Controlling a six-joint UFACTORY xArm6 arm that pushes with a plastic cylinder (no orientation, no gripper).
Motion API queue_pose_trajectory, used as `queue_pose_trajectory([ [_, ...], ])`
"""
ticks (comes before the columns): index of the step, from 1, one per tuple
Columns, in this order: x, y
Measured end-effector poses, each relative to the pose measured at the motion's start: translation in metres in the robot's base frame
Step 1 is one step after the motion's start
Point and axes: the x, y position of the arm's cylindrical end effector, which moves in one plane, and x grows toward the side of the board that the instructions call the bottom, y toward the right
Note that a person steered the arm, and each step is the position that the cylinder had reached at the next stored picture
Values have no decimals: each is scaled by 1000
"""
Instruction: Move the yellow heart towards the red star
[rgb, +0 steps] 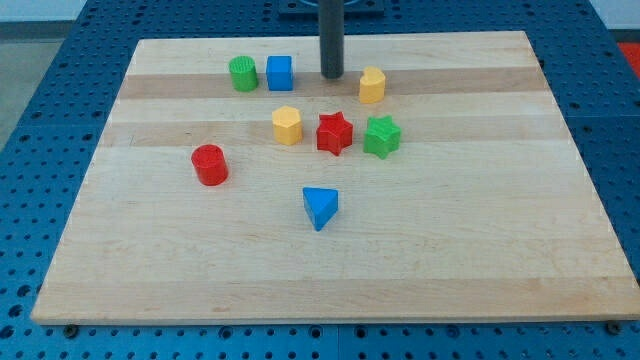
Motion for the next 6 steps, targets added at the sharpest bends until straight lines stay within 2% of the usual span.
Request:
queue_pose_trajectory([
  [4,-3,59],
  [6,21,85],
])
